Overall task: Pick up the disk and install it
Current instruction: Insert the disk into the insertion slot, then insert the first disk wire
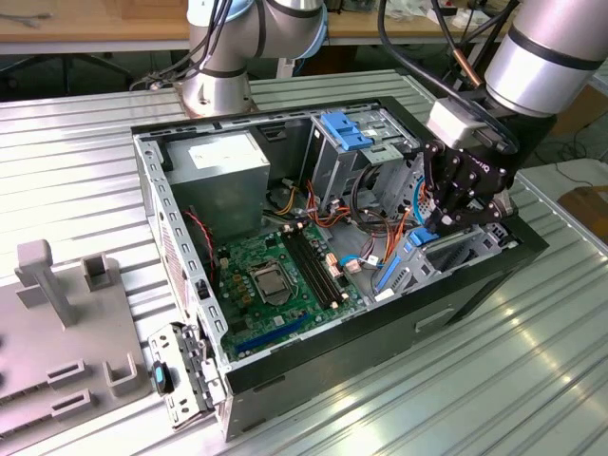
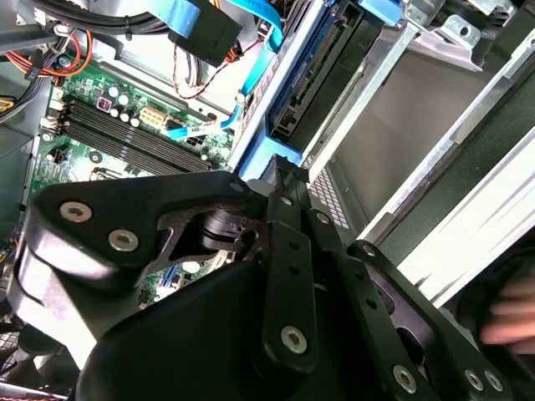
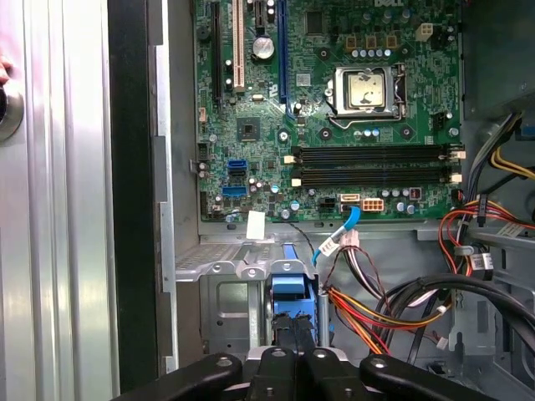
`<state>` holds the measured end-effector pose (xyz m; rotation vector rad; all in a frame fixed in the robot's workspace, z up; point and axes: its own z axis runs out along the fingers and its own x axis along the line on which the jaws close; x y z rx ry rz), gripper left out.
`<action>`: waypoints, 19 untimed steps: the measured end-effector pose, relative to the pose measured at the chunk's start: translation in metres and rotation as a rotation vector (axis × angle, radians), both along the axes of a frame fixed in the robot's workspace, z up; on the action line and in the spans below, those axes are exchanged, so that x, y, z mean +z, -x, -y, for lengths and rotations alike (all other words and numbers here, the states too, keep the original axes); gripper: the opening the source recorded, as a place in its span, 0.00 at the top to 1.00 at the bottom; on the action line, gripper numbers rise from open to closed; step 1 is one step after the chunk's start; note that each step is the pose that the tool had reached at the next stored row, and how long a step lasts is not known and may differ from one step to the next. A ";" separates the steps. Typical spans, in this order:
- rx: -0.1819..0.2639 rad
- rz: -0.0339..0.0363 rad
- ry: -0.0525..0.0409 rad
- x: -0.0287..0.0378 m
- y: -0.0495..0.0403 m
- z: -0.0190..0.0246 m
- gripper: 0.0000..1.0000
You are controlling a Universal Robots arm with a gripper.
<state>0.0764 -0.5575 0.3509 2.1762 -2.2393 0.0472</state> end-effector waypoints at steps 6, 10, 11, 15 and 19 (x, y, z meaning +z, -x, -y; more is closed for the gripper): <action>0.000 0.0000 0.0001 0.0000 0.0000 0.0001 0.89; 0.000 0.0000 0.0001 -0.0001 0.0000 0.0001 0.89; 0.000 0.0000 0.0001 -0.0001 0.0000 0.0000 0.89; 0.000 0.0000 0.0000 -0.0002 -0.0001 0.0000 0.89; 0.000 0.0000 0.0000 -0.0002 -0.0068 0.0001 0.89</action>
